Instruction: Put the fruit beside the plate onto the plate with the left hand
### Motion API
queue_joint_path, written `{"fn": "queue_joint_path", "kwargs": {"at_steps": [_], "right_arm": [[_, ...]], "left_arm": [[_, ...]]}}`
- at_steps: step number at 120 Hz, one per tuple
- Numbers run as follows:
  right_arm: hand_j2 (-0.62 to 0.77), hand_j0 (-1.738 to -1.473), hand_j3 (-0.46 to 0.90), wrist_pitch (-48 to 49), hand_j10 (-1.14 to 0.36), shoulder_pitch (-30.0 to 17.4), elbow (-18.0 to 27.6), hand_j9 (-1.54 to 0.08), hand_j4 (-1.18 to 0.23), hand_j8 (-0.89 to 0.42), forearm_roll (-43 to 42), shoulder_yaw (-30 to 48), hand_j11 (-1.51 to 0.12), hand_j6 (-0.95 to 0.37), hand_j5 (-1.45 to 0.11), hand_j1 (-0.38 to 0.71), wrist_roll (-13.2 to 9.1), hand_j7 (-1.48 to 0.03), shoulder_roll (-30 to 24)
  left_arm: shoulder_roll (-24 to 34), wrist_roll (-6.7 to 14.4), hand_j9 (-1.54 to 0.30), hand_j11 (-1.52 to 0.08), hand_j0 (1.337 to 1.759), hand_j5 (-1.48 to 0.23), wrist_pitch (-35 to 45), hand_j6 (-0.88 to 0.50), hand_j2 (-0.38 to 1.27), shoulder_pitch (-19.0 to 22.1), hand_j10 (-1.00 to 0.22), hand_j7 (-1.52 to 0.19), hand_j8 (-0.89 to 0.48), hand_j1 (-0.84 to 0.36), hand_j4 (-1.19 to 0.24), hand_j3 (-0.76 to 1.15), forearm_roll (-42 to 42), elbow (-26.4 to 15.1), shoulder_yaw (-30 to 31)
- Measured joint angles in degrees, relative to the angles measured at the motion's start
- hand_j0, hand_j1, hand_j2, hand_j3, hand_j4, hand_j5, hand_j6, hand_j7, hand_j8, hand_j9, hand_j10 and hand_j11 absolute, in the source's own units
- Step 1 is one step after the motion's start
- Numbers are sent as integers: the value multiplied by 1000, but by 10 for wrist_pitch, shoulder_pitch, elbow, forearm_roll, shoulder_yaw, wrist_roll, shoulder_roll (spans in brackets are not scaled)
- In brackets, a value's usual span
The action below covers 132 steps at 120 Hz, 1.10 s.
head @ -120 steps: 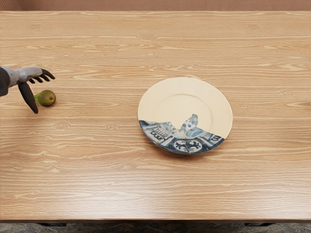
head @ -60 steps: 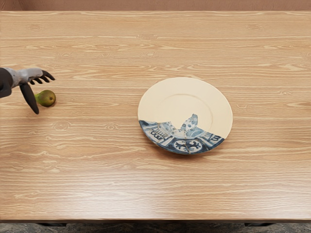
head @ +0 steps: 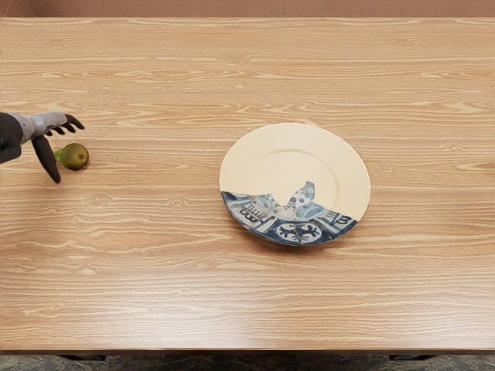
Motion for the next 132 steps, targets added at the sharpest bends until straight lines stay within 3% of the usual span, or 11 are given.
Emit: {"fn": "queue_joint_path", "kwargs": {"at_steps": [54, 86, 132], "right_arm": [[-5, -1658, 0, 0, -26, 0, 0, -34, -26, -26, 0, 0, -34, -26, -34, -317, 0, -34, 0], [-6, -1658, 0, 0, -27, 0, 0, -35, -27, -27, 0, 0, -35, -26, -35, -317, 0, -35, 0], [-5, -1658, 0, 0, -26, 0, 0, -34, -26, -26, 0, 0, -34, -26, -34, -317, 0, -34, 0]], "left_arm": [[-13, -1, -265, -265, 1658, -266, 34, -210, 44, 9, -208, -265, -210, 107, -209, 0, 17, 6, 10], [-12, -37, -266, -266, 1658, -267, 34, -210, 44, 11, -208, -266, -210, 106, -209, 0, 17, 10, 21], [-6, -56, -267, -267, 1658, -268, 34, -211, 44, 16, -209, -267, -211, 105, -210, 0, 17, 11, 23]]}}
